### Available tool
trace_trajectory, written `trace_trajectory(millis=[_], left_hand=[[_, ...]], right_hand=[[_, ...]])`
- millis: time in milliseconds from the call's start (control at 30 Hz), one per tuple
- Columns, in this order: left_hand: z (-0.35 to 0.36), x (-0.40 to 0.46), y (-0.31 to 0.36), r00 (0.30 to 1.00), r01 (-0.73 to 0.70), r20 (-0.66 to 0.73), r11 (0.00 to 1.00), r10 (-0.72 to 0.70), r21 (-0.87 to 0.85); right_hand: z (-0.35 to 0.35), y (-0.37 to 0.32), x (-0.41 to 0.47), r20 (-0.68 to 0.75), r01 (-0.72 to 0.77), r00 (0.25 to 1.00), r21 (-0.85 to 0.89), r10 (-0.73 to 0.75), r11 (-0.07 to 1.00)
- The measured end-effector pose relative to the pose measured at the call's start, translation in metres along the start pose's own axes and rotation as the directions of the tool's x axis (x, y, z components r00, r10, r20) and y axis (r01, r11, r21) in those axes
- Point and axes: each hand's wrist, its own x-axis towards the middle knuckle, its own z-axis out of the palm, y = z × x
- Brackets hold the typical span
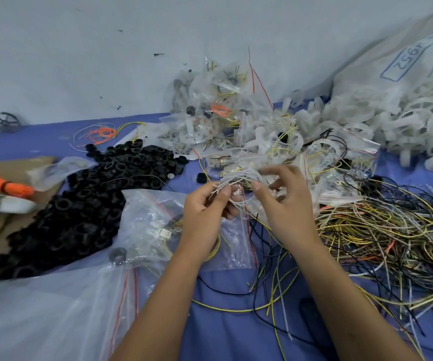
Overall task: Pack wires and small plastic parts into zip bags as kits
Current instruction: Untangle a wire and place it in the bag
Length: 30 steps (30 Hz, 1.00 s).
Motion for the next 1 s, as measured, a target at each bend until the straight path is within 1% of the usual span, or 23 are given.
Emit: trace_trajectory(millis=[33,67,100,200,300,367,467,500,533,567,633,667,700,733,833,900,1000], left_hand=[[-0.001,0.000,0.001,1.000,0.011,0.024,1.000,-0.010,-0.028],[-0.001,0.000,0.002,0.999,0.019,0.041,0.998,-0.016,-0.055],[-0.003,0.000,0.003,0.999,0.024,0.046,0.996,-0.021,-0.080],[-0.006,0.001,0.003,1.000,0.025,0.014,0.994,-0.023,-0.110],[-0.008,0.003,0.002,1.000,0.010,0.005,0.993,-0.009,-0.116],[-0.008,0.002,0.002,1.000,0.001,0.016,0.994,0.001,-0.112],[-0.007,0.002,0.002,1.000,-0.010,0.016,0.996,0.012,-0.088],[-0.007,0.002,0.002,1.000,-0.013,0.009,0.997,0.014,-0.074],[-0.006,0.002,0.002,1.000,-0.013,0.006,0.998,0.013,-0.058],[-0.007,0.002,0.001,1.000,-0.006,0.014,0.999,0.007,-0.041],[-0.007,0.001,0.001,0.999,0.013,0.051,1.000,-0.013,0.001],[-0.007,0.001,0.002,0.997,0.017,0.075,1.000,-0.019,0.017],[-0.006,0.000,0.001,0.995,0.020,0.095,1.000,-0.022,0.021],[-0.004,0.000,0.001,0.994,0.022,0.102,1.000,-0.023,0.018],[0.002,-0.002,0.000,0.996,0.046,0.084,0.999,-0.043,-0.029],[0.005,-0.003,0.002,0.993,0.093,0.085,0.986,-0.081,-0.140],[0.007,-0.003,0.005,0.986,0.157,0.109,0.942,-0.129,-0.298]], right_hand=[[-0.001,0.000,0.000,0.013,0.069,0.998,-0.057,-0.068,0.996],[-0.001,0.000,0.000,0.044,0.108,0.993,-0.054,-0.106,0.993],[-0.002,-0.001,0.000,0.079,0.124,0.989,-0.014,-0.123,0.992],[-0.003,-0.001,-0.001,0.180,0.118,0.974,0.099,-0.134,0.988],[-0.006,-0.002,0.001,0.242,0.101,0.962,0.114,-0.126,0.988],[-0.008,-0.002,0.003,0.257,0.097,0.959,0.103,-0.121,0.990],[-0.010,-0.003,0.003,0.224,0.100,0.968,0.061,-0.111,0.993],[-0.010,-0.004,0.003,0.197,0.084,0.975,0.076,-0.097,0.994],[-0.010,-0.005,0.003,0.164,0.048,0.984,0.126,-0.069,0.991],[-0.010,-0.005,0.004,0.128,-0.003,0.991,0.218,-0.026,0.976],[-0.012,-0.004,0.007,0.083,-0.096,0.994,0.448,0.065,0.889],[-0.012,-0.003,0.008,0.083,-0.125,0.992,0.522,0.096,0.843],[-0.013,-0.001,0.009,0.090,-0.139,0.990,0.544,0.108,0.828],[-0.013,0.001,0.009,0.103,-0.147,0.989,0.532,0.109,0.834],[-0.008,0.006,0.007,0.207,-0.195,0.972,0.462,0.109,0.865],[-0.006,0.007,0.005,0.283,-0.217,0.955,0.445,0.093,0.869],[-0.005,0.006,0.004,0.371,-0.249,0.925,0.435,0.080,0.865]])
